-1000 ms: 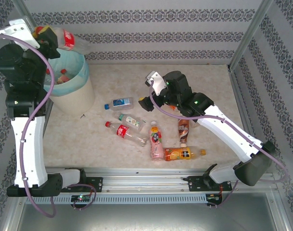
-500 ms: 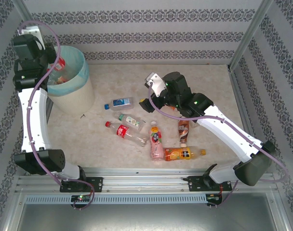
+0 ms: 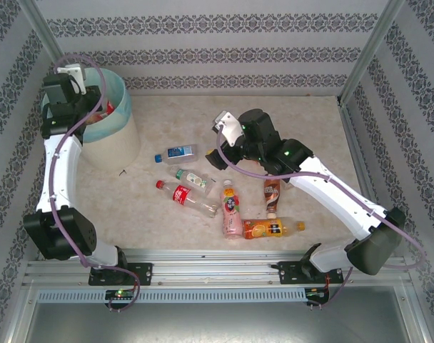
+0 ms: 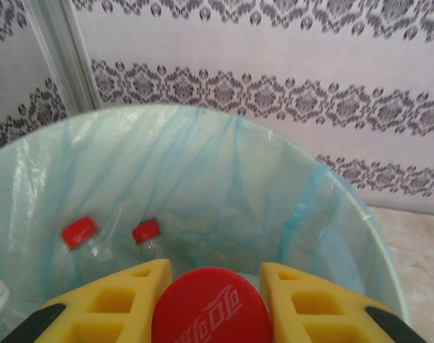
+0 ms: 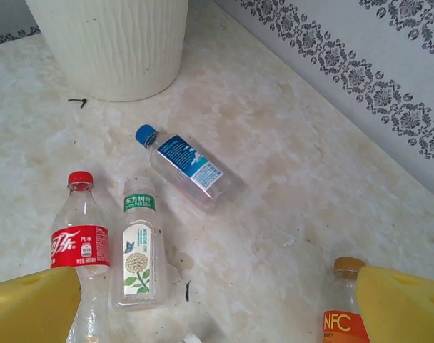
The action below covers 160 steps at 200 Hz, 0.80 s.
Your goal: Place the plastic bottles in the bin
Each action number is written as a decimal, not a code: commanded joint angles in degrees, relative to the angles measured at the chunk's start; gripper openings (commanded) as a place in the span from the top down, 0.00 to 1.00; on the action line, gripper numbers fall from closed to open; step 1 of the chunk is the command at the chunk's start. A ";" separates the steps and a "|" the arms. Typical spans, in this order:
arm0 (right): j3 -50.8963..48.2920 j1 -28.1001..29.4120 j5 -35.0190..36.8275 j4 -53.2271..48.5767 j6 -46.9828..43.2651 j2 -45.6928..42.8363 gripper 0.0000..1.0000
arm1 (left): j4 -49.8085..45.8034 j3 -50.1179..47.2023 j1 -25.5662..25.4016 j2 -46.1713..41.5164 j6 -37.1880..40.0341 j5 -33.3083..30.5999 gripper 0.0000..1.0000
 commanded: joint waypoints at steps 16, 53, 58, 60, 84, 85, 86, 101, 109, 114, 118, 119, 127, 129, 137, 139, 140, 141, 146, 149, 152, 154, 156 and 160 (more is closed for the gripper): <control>1.16 1.76 2.20 -2.08 -0.78 1.32 0.02 | 1.02 -3.87 0.37 1.20 5.43 -8.81 1.00; 0.50 2.61 3.86 -2.25 -1.59 1.38 0.02 | 0.62 -2.56 0.46 1.57 6.94 -8.66 1.00; 0.44 2.74 3.94 -2.09 -1.69 1.45 0.02 | 0.30 -2.41 0.45 2.00 6.45 -7.58 1.00; 0.42 2.77 3.91 -2.05 -1.71 1.53 0.02 | 0.24 -2.45 0.39 2.09 6.19 -7.16 1.00; 2.30 3.12 4.13 -3.26 -1.82 2.35 0.02 | 1.40 -5.04 0.33 3.02 3.10 -4.52 1.00; 2.40 3.12 4.17 -3.30 -1.81 2.35 0.02 | 1.41 -5.17 0.35 3.03 3.09 -4.46 1.00; 2.49 3.17 4.20 -3.37 -1.81 2.43 0.02 | 1.42 -5.29 0.36 3.12 3.05 -4.35 1.00; 2.33 3.70 4.39 -3.70 -1.89 2.17 0.02 | 1.19 -6.69 0.33 3.98 2.67 -3.79 1.00; 1.71 3.69 4.47 -3.78 -1.59 1.79 0.02 | 1.08 -7.46 0.37 4.42 2.73 -3.69 1.00; 1.18 3.75 4.48 -3.71 -1.48 1.53 0.02 | 1.14 -7.94 0.37 4.59 2.65 -3.62 1.00; 0.67 3.80 4.58 -3.70 -1.30 1.28 0.02 | 1.09 -8.24 0.37 4.74 2.62 -3.70 1.00; 0.53 3.82 4.62 -3.66 -1.29 1.24 0.02 | 1.08 -8.31 0.37 4.76 2.63 -3.66 1.00; -0.42 3.82 4.89 -3.53 -0.95 0.74 0.02 | 0.79 -8.47 0.37 5.20 2.62 -3.92 1.00; -0.74 3.81 4.98 -3.46 -0.82 0.63 0.02 | 0.74 -8.47 0.35 5.37 2.62 -3.95 1.00; -1.67 3.76 5.32 -3.27 -0.51 0.12 0.02 | 0.18 -8.27 0.35 5.95 2.73 -3.90 1.00; -2.01 3.81 5.37 -3.11 -0.49 0.01 0.02 | -0.01 -8.18 0.37 6.11 2.73 -3.95 1.00; -2.09 3.78 5.45 -3.05 -0.49 -0.05 0.02 | -0.08 -8.15 0.37 6.20 2.73 -3.91 1.00; -2.25 3.76 5.50 -3.07 -0.45 -0.08 0.02 | -0.16 -8.09 0.37 6.28 2.69 -3.90 1.00; -2.85 3.79 5.63 -2.92 -0.29 -0.32 0.02 | -0.60 -7.76 0.35 6.74 2.73 -3.90 1.00; -3.12 3.79 5.81 -2.83 -0.30 -0.44 0.02 | -0.94 -7.58 0.25 7.03 2.78 -3.91 1.00; -3.37 3.76 5.94 -2.75 -0.38 -0.51 0.02 | -1.28 -7.39 0.28 7.34 2.82 -3.81 1.00; -3.56 3.75 6.01 -2.74 -0.39 -0.54 0.02 | -1.47 -7.28 0.28 7.52 2.80 -3.79 1.00; -3.63 3.75 6.07 -2.73 -0.44 -0.55 0.02 | -1.67 -7.19 0.28 7.69 2.82 -3.75 1.00; -3.80 3.74 6.25 -2.73 -0.48 -0.56 0.02 | -2.08 -6.89 0.28 8.00 2.82 -3.58 1.00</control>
